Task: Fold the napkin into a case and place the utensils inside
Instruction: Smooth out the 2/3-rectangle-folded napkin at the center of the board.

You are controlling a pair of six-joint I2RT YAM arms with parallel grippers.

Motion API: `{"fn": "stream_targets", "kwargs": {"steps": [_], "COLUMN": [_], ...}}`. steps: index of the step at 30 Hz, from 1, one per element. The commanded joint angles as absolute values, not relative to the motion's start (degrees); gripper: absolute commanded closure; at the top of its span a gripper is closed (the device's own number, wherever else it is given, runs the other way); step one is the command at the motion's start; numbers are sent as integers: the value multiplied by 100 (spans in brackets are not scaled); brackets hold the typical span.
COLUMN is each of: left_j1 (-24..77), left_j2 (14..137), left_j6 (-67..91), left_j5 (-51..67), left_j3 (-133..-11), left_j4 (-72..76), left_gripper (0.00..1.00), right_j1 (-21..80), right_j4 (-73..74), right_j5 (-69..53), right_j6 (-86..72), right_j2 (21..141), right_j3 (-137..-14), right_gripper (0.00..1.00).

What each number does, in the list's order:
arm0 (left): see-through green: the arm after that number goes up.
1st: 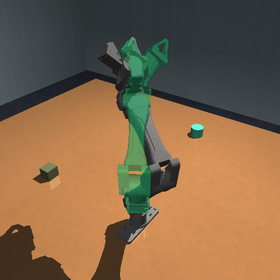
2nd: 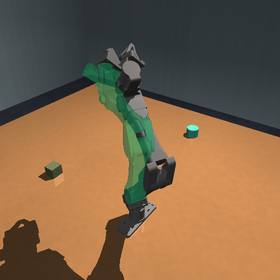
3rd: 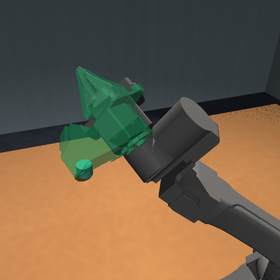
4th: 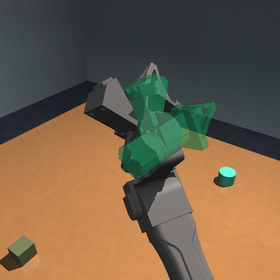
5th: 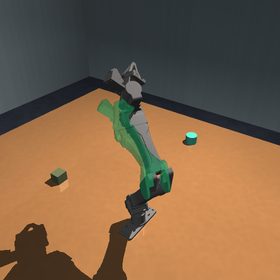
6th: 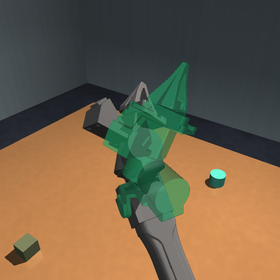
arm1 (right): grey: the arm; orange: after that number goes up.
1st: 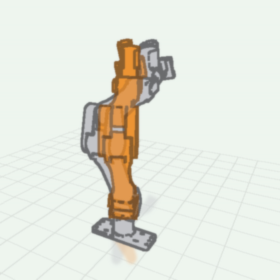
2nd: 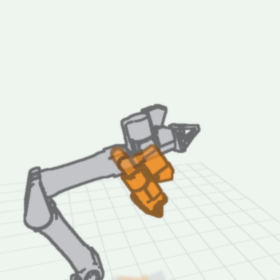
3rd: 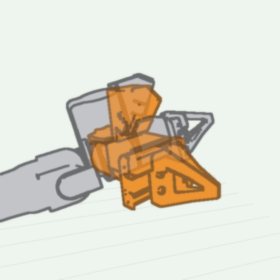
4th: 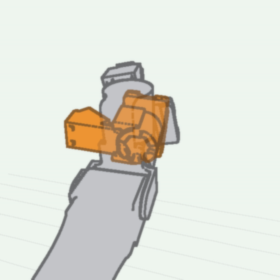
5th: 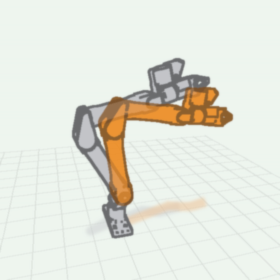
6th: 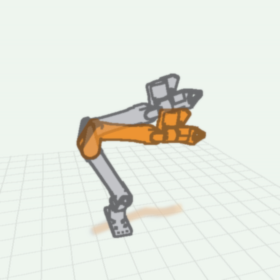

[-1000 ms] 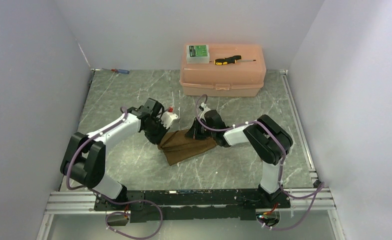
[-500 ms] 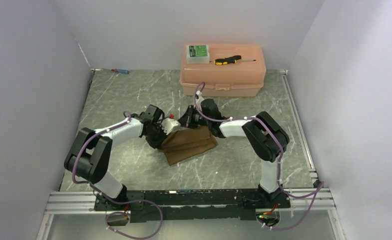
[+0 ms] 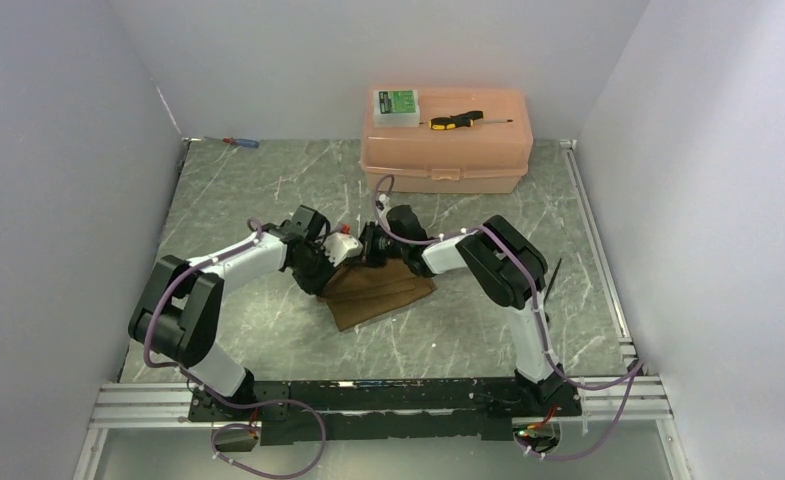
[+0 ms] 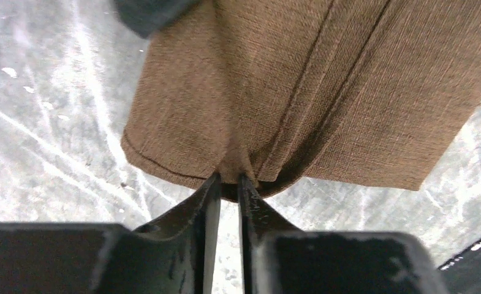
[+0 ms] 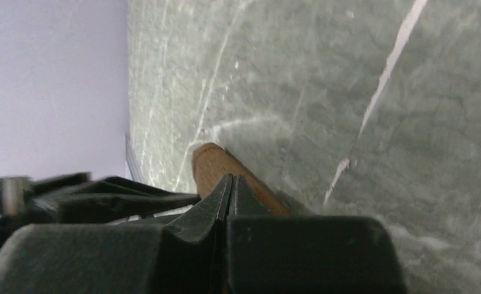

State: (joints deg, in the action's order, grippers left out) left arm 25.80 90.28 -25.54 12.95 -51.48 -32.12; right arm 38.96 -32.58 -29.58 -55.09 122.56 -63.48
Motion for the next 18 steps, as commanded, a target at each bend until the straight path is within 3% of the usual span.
{"fn": "stream_targets", "kwargs": {"steps": [1,3,6,10,18], "left_j1": [2573,2575,2575,2560,2075], "left_j2": [8798,8722,8565,8292,8411], "left_j6": [-2341,-2296,-2267,-2326,-2041], "left_j5": [1373,1404,1418,1408,2120], "left_j3": [-5768,-5960,-6139,-6323,-6947], "left_j4": [-3658,-3883,-4160,-4586,-5133], "left_gripper": [73,71,69,68,69], "right_j1": [3930,3931,3929,3909,3990], "right_j4": [-3507,-3596,-3628,-3622,-3666], "right_j5": [-2868,-2766,-2629,-2579,-2210], "right_j6": [-5370,-5266,-4999,-4570,-2937], "right_j2": [12076,11895,11582,11122,9822], "right_j3": [-6102,-5985,-5950,-5913,-4764], "right_gripper": [100,94,73,56,47]}}
